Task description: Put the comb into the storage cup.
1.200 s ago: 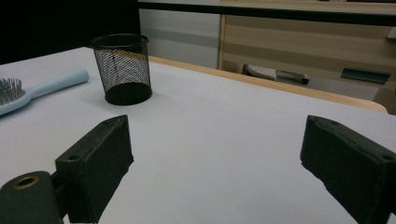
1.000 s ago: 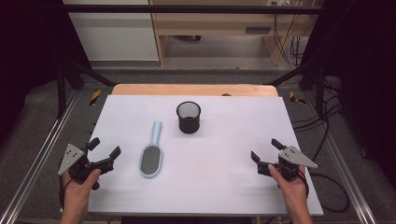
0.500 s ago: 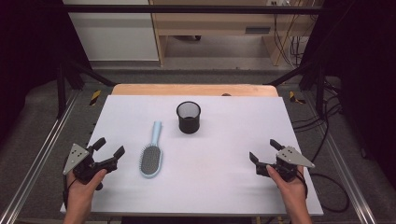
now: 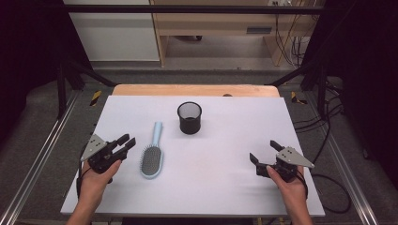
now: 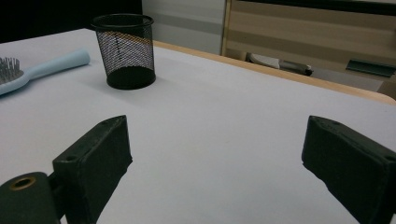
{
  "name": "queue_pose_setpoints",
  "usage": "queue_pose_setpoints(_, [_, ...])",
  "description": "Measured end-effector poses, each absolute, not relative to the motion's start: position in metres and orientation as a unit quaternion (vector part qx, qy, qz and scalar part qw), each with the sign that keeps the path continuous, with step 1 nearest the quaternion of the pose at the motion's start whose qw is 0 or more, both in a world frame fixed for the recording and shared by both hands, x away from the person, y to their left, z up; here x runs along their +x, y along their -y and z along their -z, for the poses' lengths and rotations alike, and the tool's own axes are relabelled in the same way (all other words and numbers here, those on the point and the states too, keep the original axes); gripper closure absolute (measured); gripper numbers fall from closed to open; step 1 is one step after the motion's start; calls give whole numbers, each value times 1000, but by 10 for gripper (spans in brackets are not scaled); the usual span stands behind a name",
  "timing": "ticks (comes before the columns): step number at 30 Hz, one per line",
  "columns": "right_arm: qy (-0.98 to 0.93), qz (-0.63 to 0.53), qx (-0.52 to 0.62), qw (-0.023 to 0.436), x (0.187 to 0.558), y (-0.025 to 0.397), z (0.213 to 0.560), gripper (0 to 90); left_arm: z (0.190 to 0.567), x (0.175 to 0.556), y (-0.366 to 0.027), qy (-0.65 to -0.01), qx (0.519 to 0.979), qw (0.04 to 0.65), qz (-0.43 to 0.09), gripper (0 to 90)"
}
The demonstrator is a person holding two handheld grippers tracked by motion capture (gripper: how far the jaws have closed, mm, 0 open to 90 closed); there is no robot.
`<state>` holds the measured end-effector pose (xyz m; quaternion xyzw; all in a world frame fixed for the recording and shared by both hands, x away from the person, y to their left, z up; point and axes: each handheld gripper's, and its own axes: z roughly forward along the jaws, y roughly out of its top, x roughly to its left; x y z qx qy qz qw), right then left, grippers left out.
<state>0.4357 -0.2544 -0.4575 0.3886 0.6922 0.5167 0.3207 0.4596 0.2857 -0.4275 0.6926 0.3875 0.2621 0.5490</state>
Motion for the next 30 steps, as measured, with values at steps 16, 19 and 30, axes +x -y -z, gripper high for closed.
queue_pose_setpoints(16, [-693,-521,385,318,436,253,457,83,435,517,-245,-339,774,478,-240,900])
queue_pose_setpoints(19, [-695,-520,384,316,436,252,457,83,438,526,-239,-329,788,461,-242,900])
queue_pose_setpoints(30, [-697,-519,381,315,436,251,458,83,450,557,-222,-322,818,421,-225,900])
